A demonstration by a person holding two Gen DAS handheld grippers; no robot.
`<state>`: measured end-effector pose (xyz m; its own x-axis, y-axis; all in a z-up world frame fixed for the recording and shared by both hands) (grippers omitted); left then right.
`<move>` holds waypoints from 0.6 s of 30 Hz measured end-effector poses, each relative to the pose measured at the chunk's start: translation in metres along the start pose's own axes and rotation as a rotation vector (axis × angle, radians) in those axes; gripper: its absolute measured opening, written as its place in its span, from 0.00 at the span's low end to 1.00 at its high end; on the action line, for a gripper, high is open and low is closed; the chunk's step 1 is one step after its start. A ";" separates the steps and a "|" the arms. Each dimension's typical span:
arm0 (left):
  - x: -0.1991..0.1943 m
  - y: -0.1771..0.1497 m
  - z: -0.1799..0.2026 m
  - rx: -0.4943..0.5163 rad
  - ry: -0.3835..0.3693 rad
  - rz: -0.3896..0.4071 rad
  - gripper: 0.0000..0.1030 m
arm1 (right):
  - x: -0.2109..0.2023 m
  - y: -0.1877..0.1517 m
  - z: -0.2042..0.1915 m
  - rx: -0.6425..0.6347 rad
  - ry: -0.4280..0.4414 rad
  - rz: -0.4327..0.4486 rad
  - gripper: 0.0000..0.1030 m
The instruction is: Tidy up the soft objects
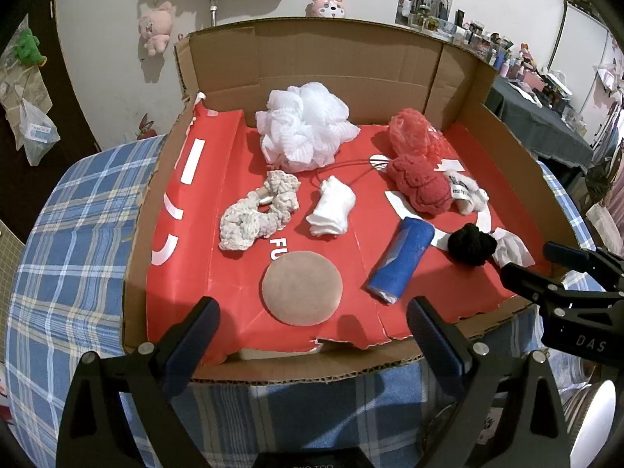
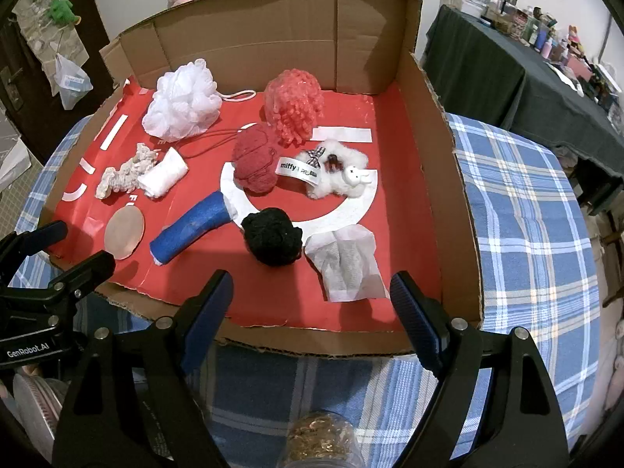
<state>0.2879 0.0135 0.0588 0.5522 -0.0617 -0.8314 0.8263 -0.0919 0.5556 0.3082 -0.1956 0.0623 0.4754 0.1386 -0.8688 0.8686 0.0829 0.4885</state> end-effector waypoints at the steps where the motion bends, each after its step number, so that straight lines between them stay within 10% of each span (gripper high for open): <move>1: 0.000 0.000 0.000 0.000 0.000 -0.001 0.96 | 0.000 0.000 0.000 0.000 0.000 -0.001 0.80; 18: 0.000 0.000 0.000 0.003 0.001 0.000 0.96 | 0.001 0.000 -0.001 -0.003 -0.004 0.002 0.80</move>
<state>0.2879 0.0130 0.0590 0.5523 -0.0607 -0.8315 0.8260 -0.0951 0.5556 0.3082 -0.1951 0.0618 0.4772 0.1349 -0.8684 0.8675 0.0853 0.4900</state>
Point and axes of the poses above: each gripper's, at about its wrist camera, not at the fingertips, and x roughly the way its jaws point, z to its right, y to its top, the point moved 4 cm from there along x, roughly the way its jaws point, and after that the axes turned 3 degrees about x, right-handed, at the moved point
